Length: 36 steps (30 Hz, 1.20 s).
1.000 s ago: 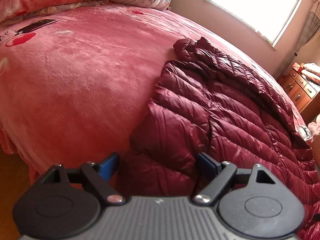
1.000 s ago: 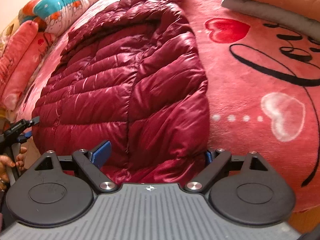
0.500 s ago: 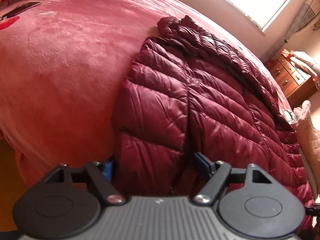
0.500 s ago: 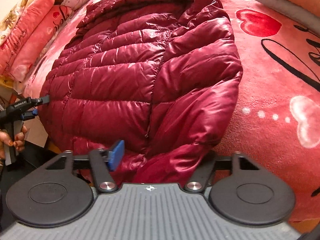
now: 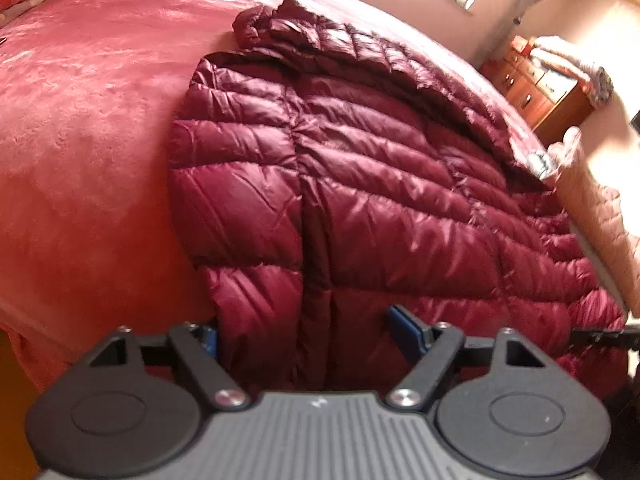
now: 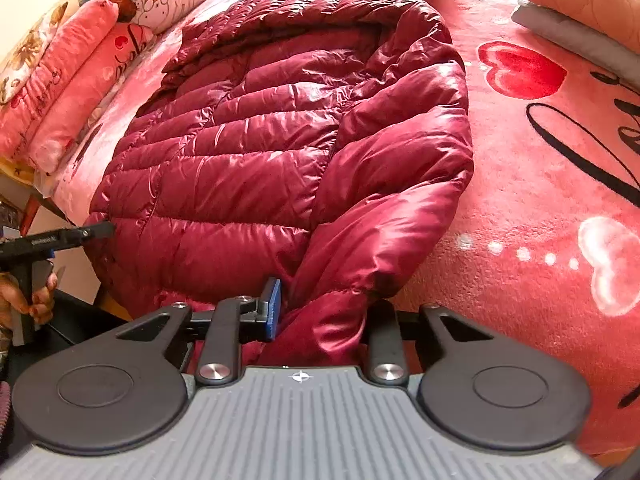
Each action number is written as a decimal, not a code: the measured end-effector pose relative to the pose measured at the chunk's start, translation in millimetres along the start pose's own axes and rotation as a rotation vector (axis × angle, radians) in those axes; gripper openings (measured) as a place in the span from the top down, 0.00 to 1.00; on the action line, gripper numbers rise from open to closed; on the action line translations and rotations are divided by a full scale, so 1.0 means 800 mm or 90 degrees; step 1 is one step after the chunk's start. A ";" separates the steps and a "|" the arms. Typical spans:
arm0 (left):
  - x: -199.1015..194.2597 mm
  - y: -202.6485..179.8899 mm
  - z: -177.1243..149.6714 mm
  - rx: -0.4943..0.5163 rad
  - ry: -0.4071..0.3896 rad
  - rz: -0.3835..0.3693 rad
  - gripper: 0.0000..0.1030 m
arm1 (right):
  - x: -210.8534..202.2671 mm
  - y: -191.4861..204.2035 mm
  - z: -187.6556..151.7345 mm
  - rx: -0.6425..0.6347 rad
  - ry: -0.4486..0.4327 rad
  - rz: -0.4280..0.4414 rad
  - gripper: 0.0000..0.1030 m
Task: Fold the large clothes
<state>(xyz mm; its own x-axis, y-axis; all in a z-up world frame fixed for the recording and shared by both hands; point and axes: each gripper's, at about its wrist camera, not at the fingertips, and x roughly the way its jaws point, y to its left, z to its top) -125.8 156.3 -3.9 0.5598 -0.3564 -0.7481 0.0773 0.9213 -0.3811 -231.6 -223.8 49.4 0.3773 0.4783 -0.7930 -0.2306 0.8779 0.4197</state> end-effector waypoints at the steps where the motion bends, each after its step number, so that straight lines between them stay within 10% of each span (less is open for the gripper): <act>1: 0.001 0.000 0.000 0.002 0.003 0.004 0.32 | 0.001 -0.001 0.001 0.001 0.002 -0.001 0.69; 12: -0.012 0.004 0.000 0.001 -0.002 -0.012 0.84 | 0.019 0.006 0.008 0.017 0.032 -0.006 0.39; 20: -0.047 0.002 0.008 -0.044 -0.050 -0.068 0.90 | 0.007 0.012 0.004 -0.007 0.006 0.007 0.76; 36: -0.158 -0.019 0.018 -0.076 -0.186 -0.243 0.93 | -0.096 0.009 -0.034 0.083 -0.198 0.230 0.87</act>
<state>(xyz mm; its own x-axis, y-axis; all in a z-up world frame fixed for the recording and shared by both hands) -185.8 190.0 104.7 0.7197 -0.5900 -0.3660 0.2357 0.7035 -0.6705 -286.3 -254.7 101.5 0.5478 0.7203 -0.4255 -0.2896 0.6404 0.7113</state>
